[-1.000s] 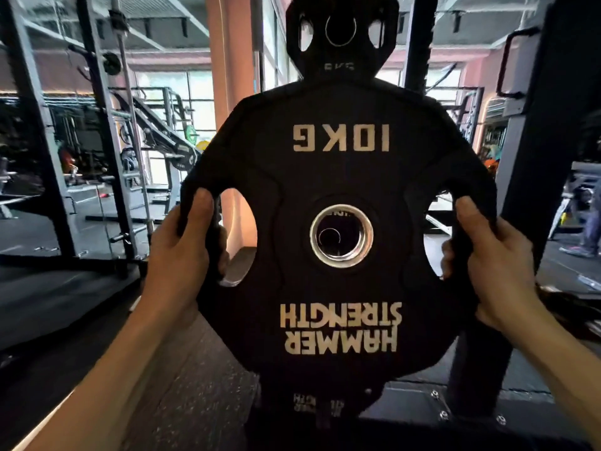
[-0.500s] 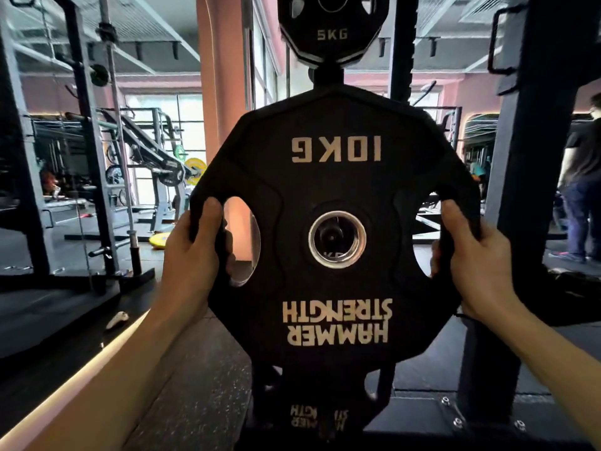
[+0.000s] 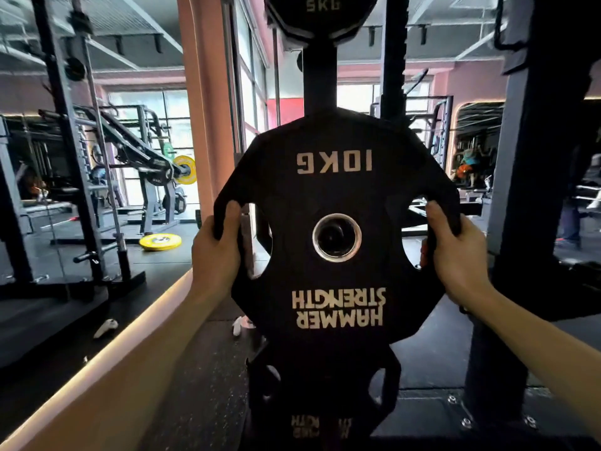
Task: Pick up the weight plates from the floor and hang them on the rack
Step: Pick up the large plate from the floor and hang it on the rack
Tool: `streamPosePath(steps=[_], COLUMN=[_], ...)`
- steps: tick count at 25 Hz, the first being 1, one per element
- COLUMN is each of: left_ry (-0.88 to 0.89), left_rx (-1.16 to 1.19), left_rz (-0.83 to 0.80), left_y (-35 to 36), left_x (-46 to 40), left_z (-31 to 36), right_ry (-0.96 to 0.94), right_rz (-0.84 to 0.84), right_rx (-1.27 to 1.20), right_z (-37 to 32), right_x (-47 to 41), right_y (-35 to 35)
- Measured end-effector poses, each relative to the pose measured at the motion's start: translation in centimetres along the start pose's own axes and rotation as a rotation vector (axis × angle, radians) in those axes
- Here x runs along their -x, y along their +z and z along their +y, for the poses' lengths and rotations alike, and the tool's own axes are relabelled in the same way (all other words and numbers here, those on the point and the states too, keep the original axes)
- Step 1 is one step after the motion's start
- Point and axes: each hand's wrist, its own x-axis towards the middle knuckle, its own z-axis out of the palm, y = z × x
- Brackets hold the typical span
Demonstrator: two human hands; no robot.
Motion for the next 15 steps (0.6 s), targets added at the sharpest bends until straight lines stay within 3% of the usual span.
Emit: streamPosePath(steps=[8,15], left_ry=[0.041,0.032], left_rx=[-0.110,-0.082], left_rz=[0.087,0.009], left_y=[2.8,5.1], left_x=[-3.3,-6.1], left_z=[-4.8,-6.6], right_ry=[0.018,0.025], right_rz=[0.031,0.047], right_rx=[0.087,0.119], right_z=[4.5,7.7], right_x=[-3.2,-6.0], right_y=[2.7,5.0])
